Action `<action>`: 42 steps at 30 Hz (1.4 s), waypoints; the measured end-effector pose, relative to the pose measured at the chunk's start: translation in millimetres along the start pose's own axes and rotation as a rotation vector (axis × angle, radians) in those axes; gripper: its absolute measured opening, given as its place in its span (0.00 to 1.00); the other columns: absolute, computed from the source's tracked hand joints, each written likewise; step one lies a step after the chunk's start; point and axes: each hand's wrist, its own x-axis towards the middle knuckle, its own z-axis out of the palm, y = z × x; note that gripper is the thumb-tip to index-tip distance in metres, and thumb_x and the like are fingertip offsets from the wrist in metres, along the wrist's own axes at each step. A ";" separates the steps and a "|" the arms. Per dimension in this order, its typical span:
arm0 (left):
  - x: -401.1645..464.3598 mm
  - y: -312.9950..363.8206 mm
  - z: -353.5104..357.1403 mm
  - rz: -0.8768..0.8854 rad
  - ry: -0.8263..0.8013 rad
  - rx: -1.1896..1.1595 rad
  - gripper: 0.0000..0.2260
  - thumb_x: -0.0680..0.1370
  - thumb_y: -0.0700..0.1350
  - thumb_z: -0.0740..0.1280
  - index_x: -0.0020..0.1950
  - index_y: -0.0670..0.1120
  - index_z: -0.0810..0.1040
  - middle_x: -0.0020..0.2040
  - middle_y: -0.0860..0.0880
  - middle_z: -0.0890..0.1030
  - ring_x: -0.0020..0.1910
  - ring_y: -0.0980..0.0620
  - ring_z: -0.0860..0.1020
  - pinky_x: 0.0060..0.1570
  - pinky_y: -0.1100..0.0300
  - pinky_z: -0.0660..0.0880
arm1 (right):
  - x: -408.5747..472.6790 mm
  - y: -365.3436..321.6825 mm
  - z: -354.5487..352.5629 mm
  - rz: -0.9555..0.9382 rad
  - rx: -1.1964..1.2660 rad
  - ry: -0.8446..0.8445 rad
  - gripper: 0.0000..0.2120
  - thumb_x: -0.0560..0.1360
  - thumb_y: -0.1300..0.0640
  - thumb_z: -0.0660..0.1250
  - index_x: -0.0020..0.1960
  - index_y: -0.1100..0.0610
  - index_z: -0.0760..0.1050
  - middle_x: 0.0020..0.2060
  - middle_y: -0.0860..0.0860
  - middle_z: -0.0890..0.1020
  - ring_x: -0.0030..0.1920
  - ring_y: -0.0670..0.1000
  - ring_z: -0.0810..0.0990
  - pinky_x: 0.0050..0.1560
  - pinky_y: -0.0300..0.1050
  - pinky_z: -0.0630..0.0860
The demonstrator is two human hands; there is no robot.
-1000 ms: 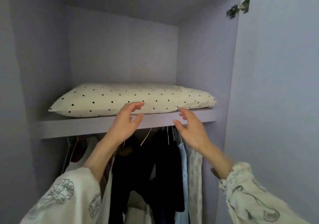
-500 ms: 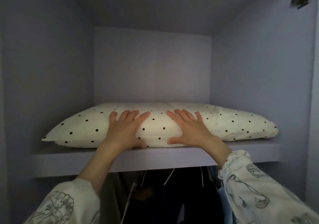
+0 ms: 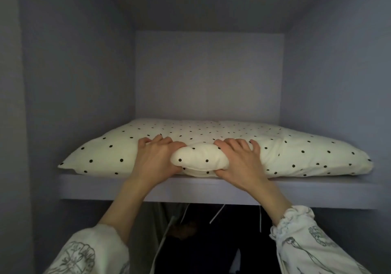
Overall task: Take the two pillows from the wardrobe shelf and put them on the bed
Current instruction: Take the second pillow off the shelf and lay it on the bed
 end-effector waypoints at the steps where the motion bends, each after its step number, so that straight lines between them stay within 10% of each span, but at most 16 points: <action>1: -7.8 7.8 -7.0 -0.011 0.026 0.005 0.22 0.66 0.57 0.70 0.60 0.60 0.75 0.50 0.54 0.79 0.54 0.50 0.73 0.56 0.50 0.60 | -5.8 0.8 -6.3 -0.010 0.019 0.006 0.32 0.64 0.42 0.67 0.67 0.43 0.64 0.61 0.45 0.72 0.62 0.53 0.68 0.67 0.59 0.51; 13: -120.5 110.9 -57.9 -0.137 0.179 0.070 0.21 0.60 0.49 0.76 0.53 0.54 0.81 0.42 0.53 0.80 0.41 0.46 0.76 0.45 0.48 0.68 | -104.1 8.3 -70.7 -0.140 0.127 0.070 0.28 0.59 0.49 0.74 0.58 0.49 0.74 0.55 0.50 0.77 0.58 0.56 0.74 0.66 0.62 0.58; 23: -152.8 130.5 -47.4 -0.128 0.243 0.056 0.24 0.59 0.43 0.76 0.55 0.50 0.81 0.45 0.50 0.80 0.40 0.45 0.75 0.45 0.49 0.67 | -97.1 -7.1 -96.3 -0.039 0.324 -0.038 0.19 0.77 0.44 0.52 0.64 0.48 0.70 0.64 0.48 0.72 0.68 0.52 0.64 0.70 0.62 0.48; 28: -164.4 123.2 -45.0 -0.064 0.170 0.024 0.25 0.63 0.50 0.74 0.59 0.51 0.78 0.52 0.49 0.79 0.46 0.47 0.74 0.50 0.49 0.66 | -56.6 -29.2 -74.7 -0.009 0.109 -0.249 0.25 0.77 0.38 0.44 0.72 0.41 0.55 0.74 0.47 0.59 0.74 0.53 0.54 0.67 0.67 0.43; 42: -27.7 29.7 -41.7 -0.305 -0.188 -0.121 0.27 0.77 0.63 0.50 0.75 0.60 0.49 0.77 0.49 0.50 0.75 0.47 0.48 0.70 0.39 0.43 | -91.4 -35.0 -55.0 -0.007 0.041 0.013 0.25 0.76 0.42 0.44 0.61 0.49 0.73 0.65 0.48 0.73 0.69 0.51 0.66 0.69 0.61 0.48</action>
